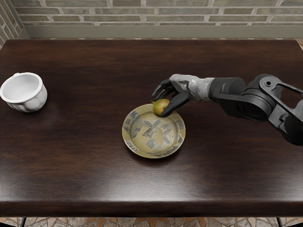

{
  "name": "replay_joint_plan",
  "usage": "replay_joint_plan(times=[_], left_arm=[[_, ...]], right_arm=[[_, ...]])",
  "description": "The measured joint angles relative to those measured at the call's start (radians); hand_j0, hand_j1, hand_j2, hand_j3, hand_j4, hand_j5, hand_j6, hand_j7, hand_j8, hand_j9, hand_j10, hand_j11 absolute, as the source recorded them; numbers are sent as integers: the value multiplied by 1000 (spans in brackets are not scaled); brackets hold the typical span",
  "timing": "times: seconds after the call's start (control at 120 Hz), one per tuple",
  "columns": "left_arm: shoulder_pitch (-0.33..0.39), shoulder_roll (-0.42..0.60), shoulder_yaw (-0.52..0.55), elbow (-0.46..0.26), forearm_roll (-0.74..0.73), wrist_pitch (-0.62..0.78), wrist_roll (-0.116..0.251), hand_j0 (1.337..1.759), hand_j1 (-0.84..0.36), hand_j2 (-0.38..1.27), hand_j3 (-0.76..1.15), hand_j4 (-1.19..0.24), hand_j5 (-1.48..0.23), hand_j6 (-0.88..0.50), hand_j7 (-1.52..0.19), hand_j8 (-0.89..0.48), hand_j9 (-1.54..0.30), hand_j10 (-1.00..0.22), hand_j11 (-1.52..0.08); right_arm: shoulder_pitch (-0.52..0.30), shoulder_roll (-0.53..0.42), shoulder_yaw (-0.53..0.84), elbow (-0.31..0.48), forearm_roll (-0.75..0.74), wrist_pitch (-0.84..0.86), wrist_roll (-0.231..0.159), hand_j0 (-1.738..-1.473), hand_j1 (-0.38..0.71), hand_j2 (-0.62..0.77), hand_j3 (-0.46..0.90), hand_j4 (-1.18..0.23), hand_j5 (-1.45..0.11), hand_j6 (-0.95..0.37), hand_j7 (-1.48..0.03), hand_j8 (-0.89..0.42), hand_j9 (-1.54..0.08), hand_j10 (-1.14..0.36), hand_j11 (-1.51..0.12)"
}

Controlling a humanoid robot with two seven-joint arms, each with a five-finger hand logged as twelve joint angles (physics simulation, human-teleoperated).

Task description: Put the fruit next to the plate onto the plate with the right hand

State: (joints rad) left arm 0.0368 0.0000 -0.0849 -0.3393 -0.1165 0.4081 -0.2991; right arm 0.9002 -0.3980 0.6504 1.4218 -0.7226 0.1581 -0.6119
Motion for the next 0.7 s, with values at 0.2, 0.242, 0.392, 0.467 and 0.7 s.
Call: replay_joint_plan(times=[0.2,0.242,0.392,0.467,0.7], left_arm=[[0,0,-1,0,0,0,0,1658,349,0,0,0,0,0,0,0,0,0,0],[0,0,-1,0,0,0,0,1658,349,0,0,0,0,0,0,0,0,0,0],[0,0,0,0,0,0,0,1658,349,0,0,0,0,0,0,0,0,0,0],[0,0,-1,0,0,0,0,1658,349,0,0,0,0,0,0,0,0,0,0],[0,0,-1,-1,0,0,0,1658,349,0,0,0,0,0,0,0,0,0,0]], right_arm=[[-22,29,1,-1,-1,31,0,-1658,297,233,0,-603,-882,-524,-828,-225,-858,-322,-826],[-33,30,1,-1,-1,42,0,-1658,296,231,0,-597,-867,-530,-817,-234,-844,-328,-813],[-50,38,3,-1,-1,59,1,-1658,65,120,0,-378,-543,-348,-515,-175,-531,-227,-513],[-52,38,13,-1,43,70,1,-1658,-62,83,0,-262,-376,-241,-357,-122,-368,-157,-355],[-109,34,217,-1,249,364,1,-1658,-258,27,0,-84,-120,-77,-114,-39,-117,-50,-113]])
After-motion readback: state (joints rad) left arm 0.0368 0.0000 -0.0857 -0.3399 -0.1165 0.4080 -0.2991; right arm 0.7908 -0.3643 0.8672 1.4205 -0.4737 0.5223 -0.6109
